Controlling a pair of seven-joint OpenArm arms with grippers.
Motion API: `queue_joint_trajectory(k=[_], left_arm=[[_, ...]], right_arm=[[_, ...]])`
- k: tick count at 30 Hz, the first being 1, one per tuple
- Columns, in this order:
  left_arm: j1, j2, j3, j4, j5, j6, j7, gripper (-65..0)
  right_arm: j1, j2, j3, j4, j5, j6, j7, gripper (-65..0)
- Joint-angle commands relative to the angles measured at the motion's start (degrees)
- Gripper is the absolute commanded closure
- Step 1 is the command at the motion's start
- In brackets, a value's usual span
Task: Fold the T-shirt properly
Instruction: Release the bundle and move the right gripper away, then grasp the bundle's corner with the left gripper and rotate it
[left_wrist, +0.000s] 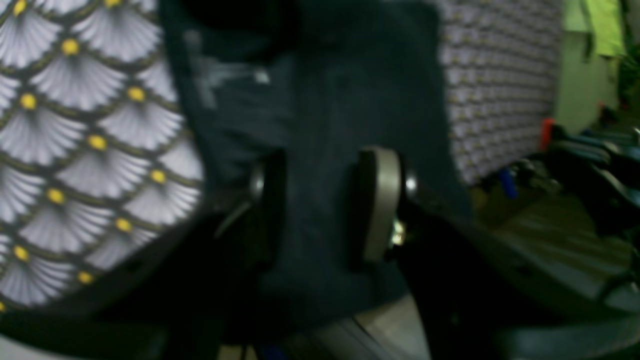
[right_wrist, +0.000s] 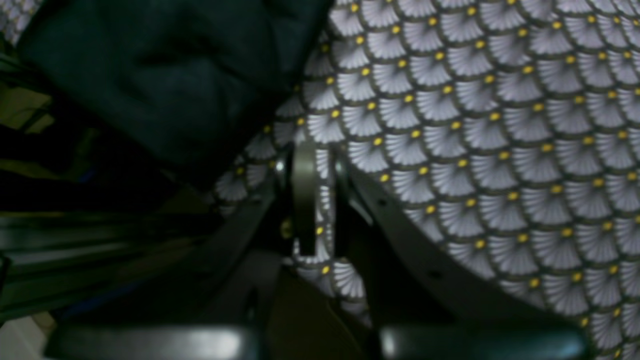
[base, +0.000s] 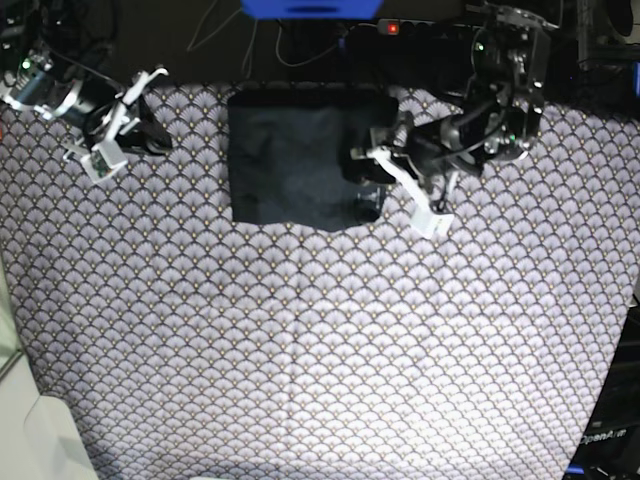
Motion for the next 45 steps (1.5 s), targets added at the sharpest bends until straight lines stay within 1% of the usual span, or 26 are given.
queue_joint_trajectory(k=[1, 4, 7, 10, 14, 20, 23, 26, 30, 32, 36, 40, 43, 45], left_arm=[[-0.62, 0.11, -0.18, -0.01, 0.28, -0.50, -0.68, -23.8], [-0.44, 0.29, -0.18, -1.42, 2.39, -0.50, -0.68, -23.8], [-0.26, 0.29, -0.10, -0.71, 2.48, -0.50, -0.07, -23.8], [0.97, 0.29, -0.01, -0.54, 2.92, -0.50, -0.59, -23.8], [0.88, 0.38, -0.10, -3.09, 3.01, -0.50, -0.77, -23.8], [-1.85, 1.17, 0.52, -12.49, 3.01, -0.94, -6.92, -23.8], [-4.04, 1.61, 3.16, -16.01, 3.01, -0.94, -10.27, -23.8], [-7.21, 2.05, 6.50, -19.26, 2.92, -0.85, -12.29, -23.8], [-12.48, 5.13, 10.45, -25.33, 3.01, -0.77, -14.22, -23.8], [-15.21, 6.97, 11.95, -29.72, 3.01, -0.85, -15.36, -23.8], [-21.01, 9.87, 15.55, -36.76, 3.01, -0.85, -18.88, -23.8], [-24.70, 11.81, 16.26, -39.48, 2.92, -0.85, -19.85, -23.8], [-27.69, 12.16, 16.17, -39.74, 2.92, -0.68, -21.25, -23.8], [-29.45, 12.07, 16.08, -39.39, 2.57, -0.59, -20.90, -23.8]], right_arm=[[0.11, 0.07, 0.35, 0.63, 0.91, 0.34, 1.19, -2.8], [0.02, -0.28, 0.35, 0.63, 0.91, 0.34, 1.19, -2.8], [0.20, -0.19, 0.35, 0.54, 0.82, 0.34, 1.19, -2.8], [0.28, -0.10, 0.35, 0.54, 0.82, 0.34, 1.19, -2.8], [0.28, -0.19, 0.35, 0.54, 0.82, 0.34, 1.11, -2.8], [-0.07, -0.02, 0.35, 0.54, 0.82, 0.34, 1.02, -2.8], [-0.15, 0.07, 0.44, 0.54, 0.65, 0.34, 0.93, -2.8], [-0.07, -0.54, 0.44, 0.54, -2.34, 0.34, 0.93, -2.8], [0.28, -3.71, 0.35, 0.54, -8.50, 0.34, 0.75, -2.8], [0.28, -4.85, 0.35, 0.54, -10.43, 0.34, 0.84, -2.8], [0.28, -5.64, 0.44, 0.54, -12.80, 0.34, 0.75, -2.8], [0.28, -6.08, 0.53, 0.54, -15.18, 0.34, 1.02, -2.8], [0.20, -6.61, 0.71, 0.54, -15.79, 0.34, 1.02, -2.8], [0.20, -6.70, 0.71, 0.54, -15.79, 0.34, 1.02, -2.8]])
